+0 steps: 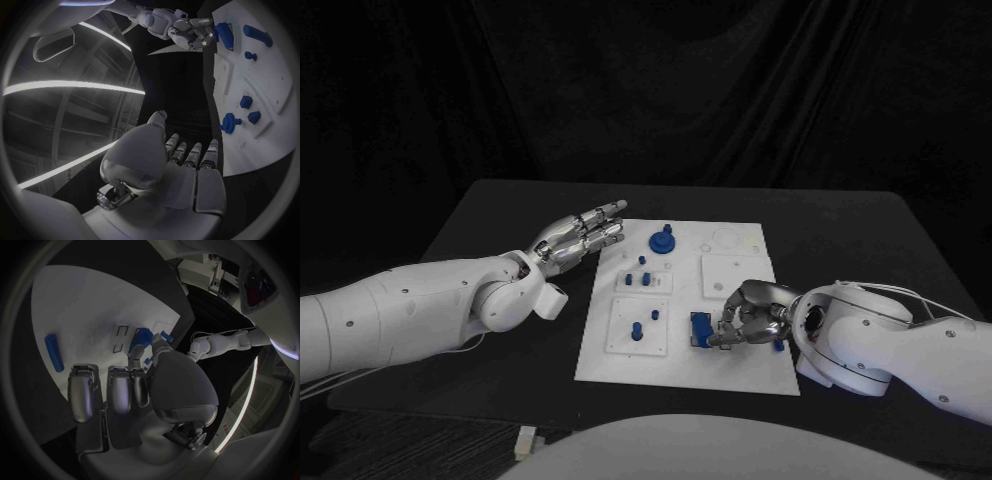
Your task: Assemble the parts on the task board
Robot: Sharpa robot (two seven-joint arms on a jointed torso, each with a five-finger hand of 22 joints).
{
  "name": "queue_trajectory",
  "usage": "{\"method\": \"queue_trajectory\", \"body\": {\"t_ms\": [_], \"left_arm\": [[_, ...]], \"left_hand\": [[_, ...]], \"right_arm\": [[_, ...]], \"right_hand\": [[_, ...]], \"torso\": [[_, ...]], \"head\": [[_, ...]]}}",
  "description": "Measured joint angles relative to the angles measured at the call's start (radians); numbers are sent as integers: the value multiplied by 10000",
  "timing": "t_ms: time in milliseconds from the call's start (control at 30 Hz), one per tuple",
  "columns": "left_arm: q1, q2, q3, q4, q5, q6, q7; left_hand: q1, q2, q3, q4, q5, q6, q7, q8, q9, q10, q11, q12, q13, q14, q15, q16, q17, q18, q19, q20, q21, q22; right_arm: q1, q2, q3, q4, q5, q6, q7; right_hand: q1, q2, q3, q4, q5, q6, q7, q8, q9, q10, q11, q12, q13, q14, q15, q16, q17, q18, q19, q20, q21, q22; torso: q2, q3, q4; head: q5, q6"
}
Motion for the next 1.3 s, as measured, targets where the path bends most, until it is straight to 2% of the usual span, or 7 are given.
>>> {"method": "queue_trajectory", "body": {"t_ms": [133,267,367,533,967,1167,1300], "left_arm": [[-3,0,0,1,0,7,-4],[-9,0,0,0,0,9,-6],[-13,0,0,-1,0,10,-8],[-16,-7,0,-2,0,10,-10],[-34,-4,0,-2,0,21,-22],[-40,-4,0,-2,0,29,-39],[-42,-4,0,-3,0,35,-49]], "left_hand": [[0,0,0,0,0,0,0,0,0,0,0,0,1,0,0,0,0,0,0,0,0,0],[40,41,0,0,42,0,0,0,0,0,0,0,2,0,0,0,1,0,0,0,0,0],[40,40,1,-1,42,0,0,0,0,0,0,0,2,0,0,0,2,0,0,0,0,0],[40,40,27,-27,41,0,0,0,0,0,0,0,3,0,0,0,2,0,0,0,0,0],[40,40,27,-27,40,0,0,0,0,0,-1,0,6,0,0,0,4,0,0,0,0,-1],[40,40,27,-27,40,0,0,0,0,26,25,0,4,0,-1,0,4,0,0,0,0,-1],[40,40,70,-70,39,0,0,0,0,26,25,0,0,0,0,0,5,0,0,0,0,-1]], "right_arm": [[-42,38,0,-74,-203,88,-7],[-96,95,0,-154,-344,128,-9],[-133,118,0,-195,-406,130,-5],[-170,177,0,-280,-481,82,18],[-245,327,-3,-411,-536,-90,38],[-324,385,-4,-473,-547,-94,26],[-369,402,-4,-499,-553,-93,8]], "right_hand": [[125,125,42,42,159,0,0,185,198,0,0,0,0,8,-62,0,0,1,27,-27,0,0],[330,220,102,18,1720,47,-47,398,454,12,-60,0,0,-1,-123,0,0,0,-17,-90,0,0],[330,220,156,72,2504,54,-54,385,475,0,-72,0,0,10,-134,0,0,0,19,-126,0,-1],[270,280,179,153,2882,54,-54,278,447,0,-71,0,-1,10,-134,0,0,0,19,-126,39,1],[179,368,220,250,2881,91,-91,232,439,0,-71,0,-1,-25,-168,0,0,0,19,-125,39,6],[179,368,219,248,2109,128,-127,226,454,37,-108,0,6,11,-204,0,0,0,-17,-160,39,5],[239,309,76,105,1208,108,-108,62,482,37,-108,0,7,10,-204,0,0,0,-17,-160,39,5]], "torso": [[-1,0,2],[0,0,2],[0,0,2],[-1,0,2],[-2,0,4],[0,0,2],[0,0,2]], "head": [[0,0],[-30,0],[-31,0],[-7,0],[12,0],[25,0],[20,0]]}}
